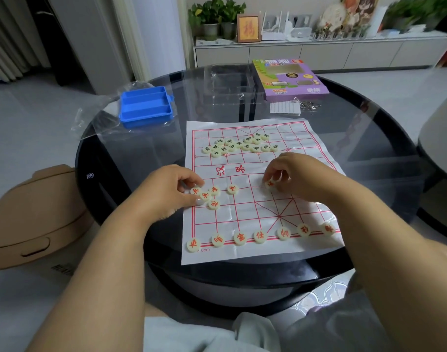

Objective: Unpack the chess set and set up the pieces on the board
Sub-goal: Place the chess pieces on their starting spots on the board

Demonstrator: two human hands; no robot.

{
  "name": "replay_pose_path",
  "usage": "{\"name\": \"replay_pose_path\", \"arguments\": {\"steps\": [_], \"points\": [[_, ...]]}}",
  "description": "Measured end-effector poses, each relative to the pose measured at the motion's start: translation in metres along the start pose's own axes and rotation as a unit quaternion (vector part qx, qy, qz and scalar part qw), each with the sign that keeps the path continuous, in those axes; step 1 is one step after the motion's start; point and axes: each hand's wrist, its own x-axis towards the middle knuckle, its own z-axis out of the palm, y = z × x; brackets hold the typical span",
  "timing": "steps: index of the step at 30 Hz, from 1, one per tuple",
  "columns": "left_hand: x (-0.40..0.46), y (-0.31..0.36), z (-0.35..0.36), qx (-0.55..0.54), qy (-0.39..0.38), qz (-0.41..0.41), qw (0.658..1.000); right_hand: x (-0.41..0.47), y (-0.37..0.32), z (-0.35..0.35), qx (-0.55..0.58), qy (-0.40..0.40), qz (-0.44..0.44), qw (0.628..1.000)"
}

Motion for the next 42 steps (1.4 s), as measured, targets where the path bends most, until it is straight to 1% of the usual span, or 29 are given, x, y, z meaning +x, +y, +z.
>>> {"name": "replay_pose_path", "arguments": {"steps": [7,16,19,22,25,30,34,37,42], "points": [[0.0,0.0,0.0,-0.001,-0.001,0.0,1.0,0.001,-0.003,0.003,0.006,0.009,-0.008,1.0],[0.0,-0.001,0.0,0.004,0.001,0.0,1.0,0.002,-0.002,0.002,0.008,0.003,0.003,1.0],[0.0,-0.001,0.001,0.003,0.002,-0.003,1.0,0.003,-0.014,0.002,0.023,0.037,-0.026,0.999],[0.001,-0.001,0.001,0.004,0.005,-0.003,1.0,0.009,-0.038,0.01,0.03,0.062,-0.074,0.995],[0.001,-0.001,0.002,0.007,0.009,0.0,1.0,0.018,-0.058,0.022,0.0,0.059,-0.108,0.992],[0.001,-0.003,0.002,0.004,0.013,0.006,1.0,0.028,-0.069,0.031,-0.044,0.043,-0.114,0.992],[0.002,-0.002,0.002,0.003,0.011,0.009,1.0,0.033,-0.07,0.034,-0.058,0.046,-0.115,0.991],[0.001,-0.002,0.002,-0.001,0.008,0.008,1.0,0.03,-0.067,0.029,-0.046,0.053,-0.116,0.991],[0.001,-0.003,0.001,-0.005,0.001,0.002,1.0,0.016,-0.031,-0.001,-0.002,0.092,-0.085,0.992]]}}
